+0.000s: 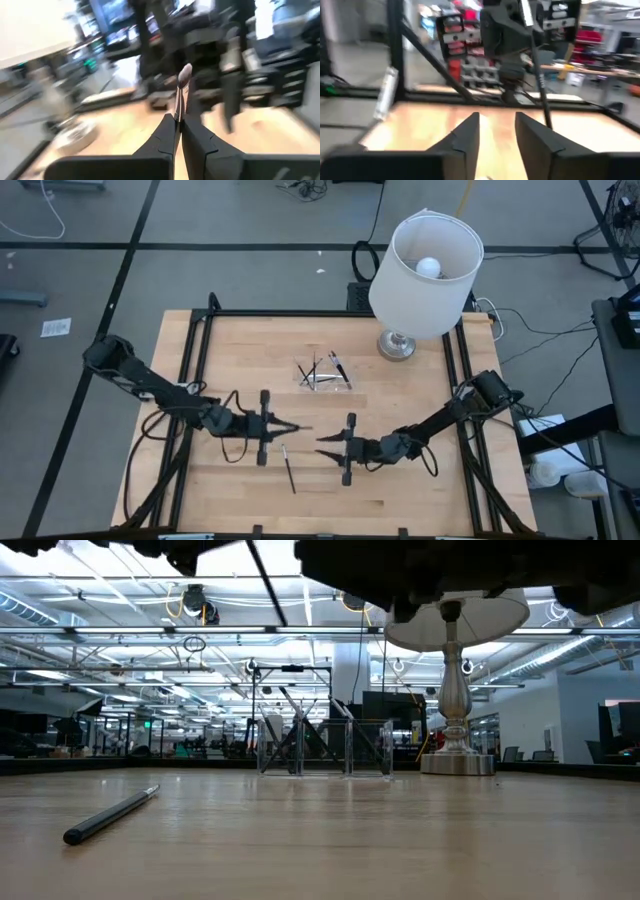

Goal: Put items in baskets/containers
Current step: Put the black foundation brush transparent organizer

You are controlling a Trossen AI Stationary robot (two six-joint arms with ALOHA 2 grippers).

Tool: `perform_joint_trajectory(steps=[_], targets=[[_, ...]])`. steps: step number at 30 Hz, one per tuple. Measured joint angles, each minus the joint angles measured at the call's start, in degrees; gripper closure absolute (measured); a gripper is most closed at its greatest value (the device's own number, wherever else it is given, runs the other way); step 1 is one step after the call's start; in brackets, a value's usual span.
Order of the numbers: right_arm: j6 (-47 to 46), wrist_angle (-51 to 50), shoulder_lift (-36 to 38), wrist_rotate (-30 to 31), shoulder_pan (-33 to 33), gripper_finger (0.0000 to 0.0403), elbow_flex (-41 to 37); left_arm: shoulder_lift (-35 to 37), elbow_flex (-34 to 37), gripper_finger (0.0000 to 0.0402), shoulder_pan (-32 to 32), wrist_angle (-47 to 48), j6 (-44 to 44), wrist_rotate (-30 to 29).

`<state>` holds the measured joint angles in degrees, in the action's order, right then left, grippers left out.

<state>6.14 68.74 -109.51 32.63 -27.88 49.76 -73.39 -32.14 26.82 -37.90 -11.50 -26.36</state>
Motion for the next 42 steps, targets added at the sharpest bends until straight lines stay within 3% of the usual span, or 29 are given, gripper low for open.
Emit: perform_joint_trajectory(steps=[4, 7, 14, 20, 30, 42], targets=[[-0.37, -7.37, 1.55, 4.86, -1.81, 0.0266, 0.0, 3.3, 0.02, 0.0388, -0.98, 5.25, 0.64, -5.95], [-3.46, -12.76, 2.41, 4.9, -2.82, 0.0264, -0.04, 3.83, 0.0, 0.0388, -2.88, 5.26, 0.63, -6.42], [-15.07, -22.5, 2.42, 4.86, -5.42, 0.0323, -0.04, 2.12, 0.02, 0.0388, -13.63, 3.98, 4.02, 0.02], [-15.53, -26.25, 2.38, 4.84, -7.11, 0.0396, -0.04, -7.15, 0.11, 0.0388, -22.89, -5.65, 9.9, 7.18], [-15.31, -28.25, 2.38, 4.82, -7.12, 0.0401, -0.04, -24.6, 0.06, 0.0388, -29.55, -22.26, 13.81, 7.8], [-15.94, -28.11, 2.38, 4.8, -6.95, 0.0402, -0.04, -29.48, 0.04, 0.0389, -32.06, -22.12, 15.26, 8.64]])
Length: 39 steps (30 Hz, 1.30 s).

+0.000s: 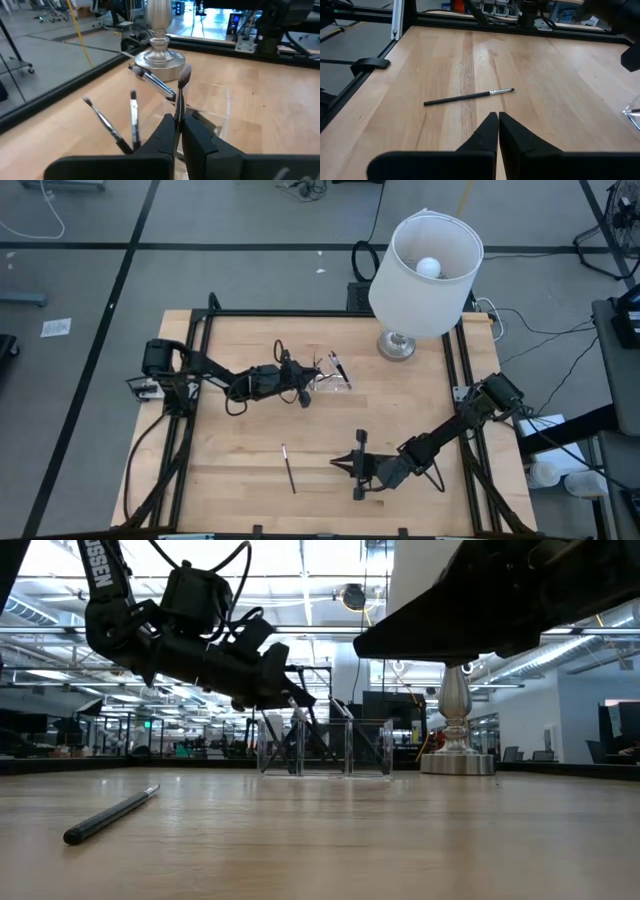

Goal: Put items in baskets/containers
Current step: Put the black foundation brush transparent organizer

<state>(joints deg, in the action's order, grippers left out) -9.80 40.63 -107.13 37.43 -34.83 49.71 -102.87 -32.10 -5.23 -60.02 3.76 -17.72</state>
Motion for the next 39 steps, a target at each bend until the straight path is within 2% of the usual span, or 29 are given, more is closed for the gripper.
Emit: perform_joint_trajectory(steps=[3, 9, 13, 15, 19, 26, 29, 32, 35, 39], targets=[[-0.02, 0.25, 0.0, -0.13, 0.0, 0.0402, 0.0, 0.0, 0.0, 0.0385, 0.0, 0.34, 1.87, 0.3], [-0.02, 0.67, 0.0, -0.56, 0.0, 0.0402, 0.0, 0.0, 0.0, 0.0309, 0.13, -0.1, 2.73, 1.7], [-0.03, 0.71, -0.02, -1.7, 0.02, 0.0402, 0.0, 0.95, 0.0, 0.0274, 0.11, 0.33, 2.59, 1.75], [-0.02, 0.71, -0.02, -1.7, 0.0, 0.0402, 0.0, 2.34, 0.0, 0.0264, 0.11, 0.38, 1.98, 2.34], [-0.03, 0.98, -0.02, -1.69, 0.02, 0.0402, 0.0, 9.53, 0.0, 0.0255, 1.3, 7.38, -1.05, 2.68], [-2.98, 0.84, -0.04, -1.77, 0.02, 0.0402, 0.0, 30.63, -0.02, 0.0278, 9.72, 32.17, -7.37, 2.97], [-3.68, 1.74, -0.43, -1.91, 0.01, 0.0403, 0.01, 39.45, -0.02, 0.0304, 15.37, 45.69, -7.21, 5.89], [-4.97, 4.2, -1.52, -4.09, 0.81, 0.0403, 0.15, 44.7, -0.02, 0.0342, 22.05, 56.05, -3.72, 6.13], [-5.42, 3.49, -3.8, -8.87, 3.01, 0.0403, 4.08, 46.37, -0.02, 0.0389, 28.6, 58.53, -0.83, 3.54], [-4.31, -4.74, -8.82, -16.68, 5.91, 0.0403, 14.33, 47.06, -0.02, 0.0393, 34.48, 56.37, -1.98, -4.04]])
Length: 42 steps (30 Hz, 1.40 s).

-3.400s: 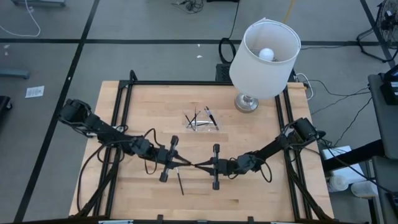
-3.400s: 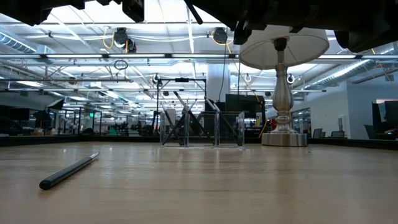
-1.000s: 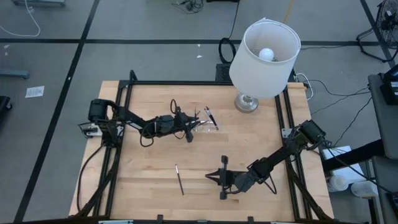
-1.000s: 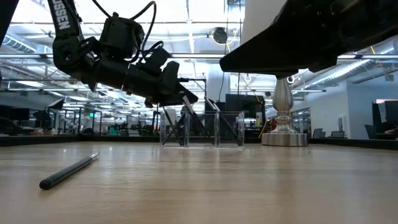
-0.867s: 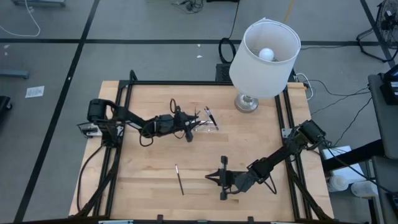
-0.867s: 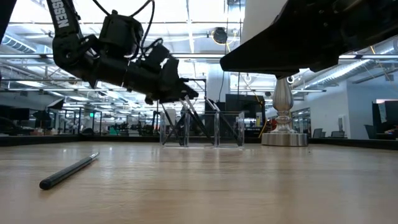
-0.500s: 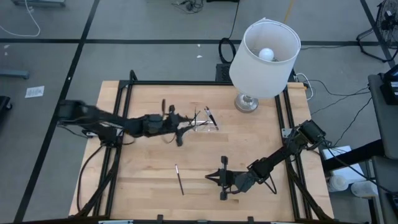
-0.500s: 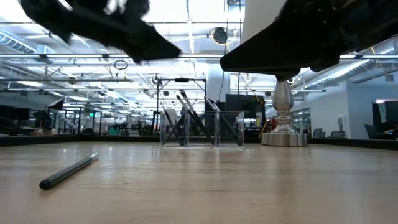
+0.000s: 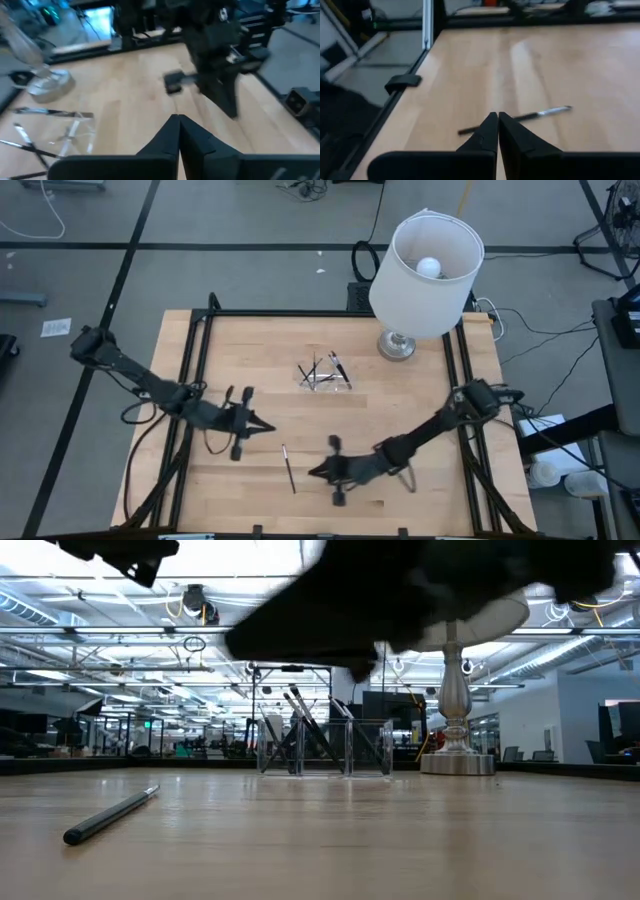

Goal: Put items in baskets/containers
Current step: Put the black foundation brush transparent organizer

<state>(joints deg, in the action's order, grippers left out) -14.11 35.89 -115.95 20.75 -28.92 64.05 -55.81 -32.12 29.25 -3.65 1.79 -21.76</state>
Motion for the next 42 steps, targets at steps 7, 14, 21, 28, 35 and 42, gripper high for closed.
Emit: perform_joint_trajectory(steps=[7, 14, 21, 28, 35, 42], targets=[[0.24, -20.97, -9.92, -10.21, 4.03, 0.0403, 20.48, 0.04, 0.0, 0.039, 2.23, 1.26, -1.5, -6.95], [1.26, -30.24, -15.47, -14.35, 5.9, 0.0403, 30.24, 0.04, 0.0, 0.0397, 1.99, 3.24, -1.48, -7.91], [1.02, -30.82, -15.36, -14.91, 5.6, 0.0403, 30.52, 0.02, 0.0, 0.0378, 0.9, 3.54, -1.18, -8.89], [-1.64, -29.43, -15.38, -11.03, 6.11, 0.0403, 30.52, 0.02, 0.0, 0.0376, -1.7, 3.46, 0.91, -10.46], [-5.97, -26.61, -16.79, -12.74, 7.18, 0.0403, 30.52, 0.02, 0.0, 0.0376, -3.03, 3.44, 1.44, -10.44], [-10.65, -25.93, -19.87, -15.68, 8.57, 0.0403, 30.52, 0.01, 0.0, 0.0376, -3.03, 3.55, 1.56, -10.32]])
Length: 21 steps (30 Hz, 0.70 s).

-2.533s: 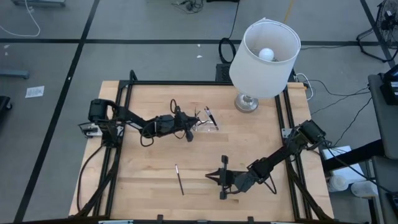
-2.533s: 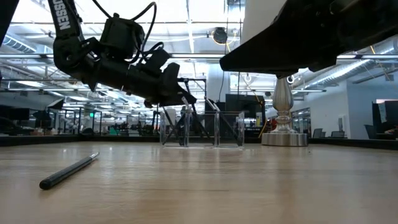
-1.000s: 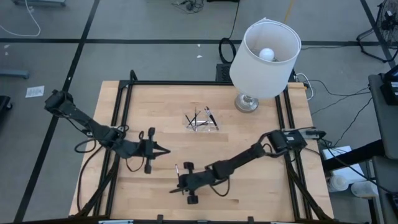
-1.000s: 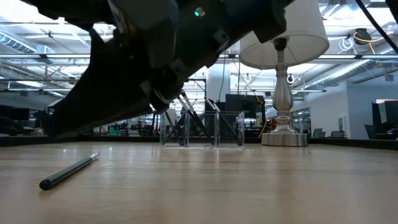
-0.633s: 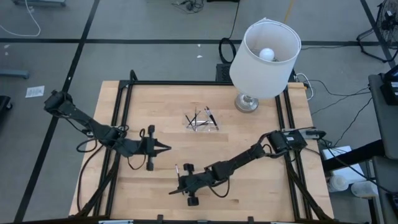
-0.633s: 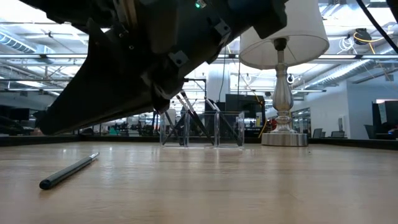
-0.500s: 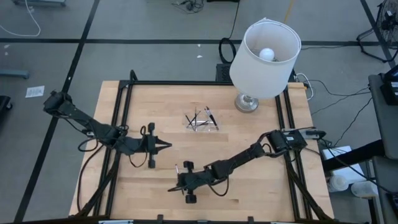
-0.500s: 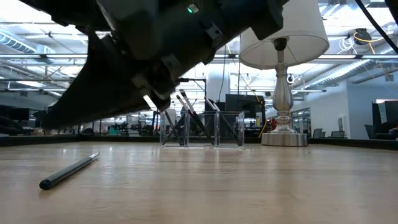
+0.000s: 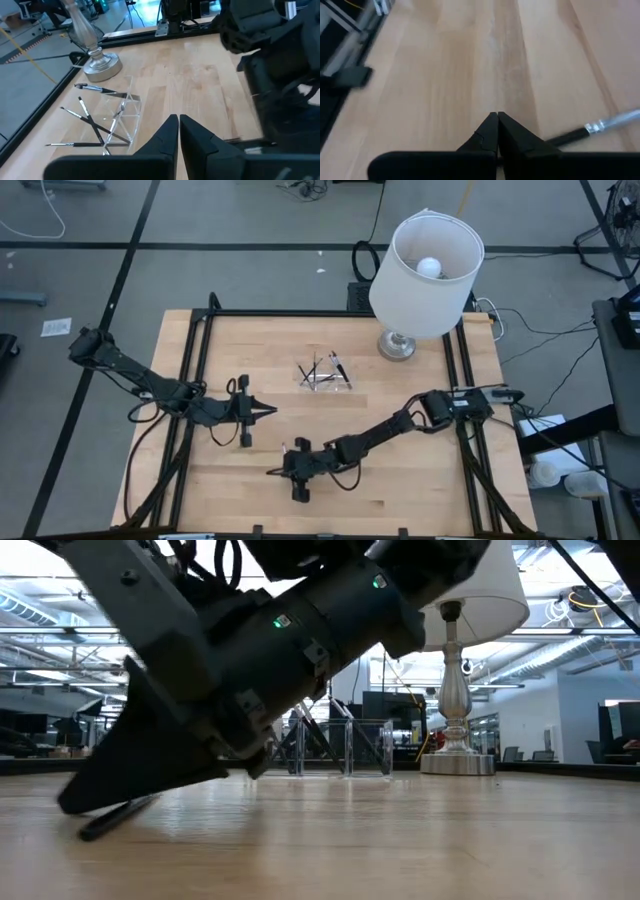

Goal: Put items in baskets/containers
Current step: Put the black foundation brush transparent organizer

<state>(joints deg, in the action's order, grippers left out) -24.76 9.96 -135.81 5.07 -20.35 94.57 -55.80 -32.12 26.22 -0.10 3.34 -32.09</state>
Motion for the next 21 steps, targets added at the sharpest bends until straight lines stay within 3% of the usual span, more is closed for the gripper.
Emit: perform_joint_trajectory(steps=[14, 21], targets=[[-1.71, -10.98, 1.47, -0.66, 0.04, 0.0403, 0.19, -0.01, 0.0, 0.0376, 0.96, 1.69, 0.91, 1.05], [-1.55, -15.51, 2.93, -3.81, -0.43, 0.0403, 0.12, -0.01, 0.0, 0.0376, 1.15, 1.72, 1.73, 1.23]])
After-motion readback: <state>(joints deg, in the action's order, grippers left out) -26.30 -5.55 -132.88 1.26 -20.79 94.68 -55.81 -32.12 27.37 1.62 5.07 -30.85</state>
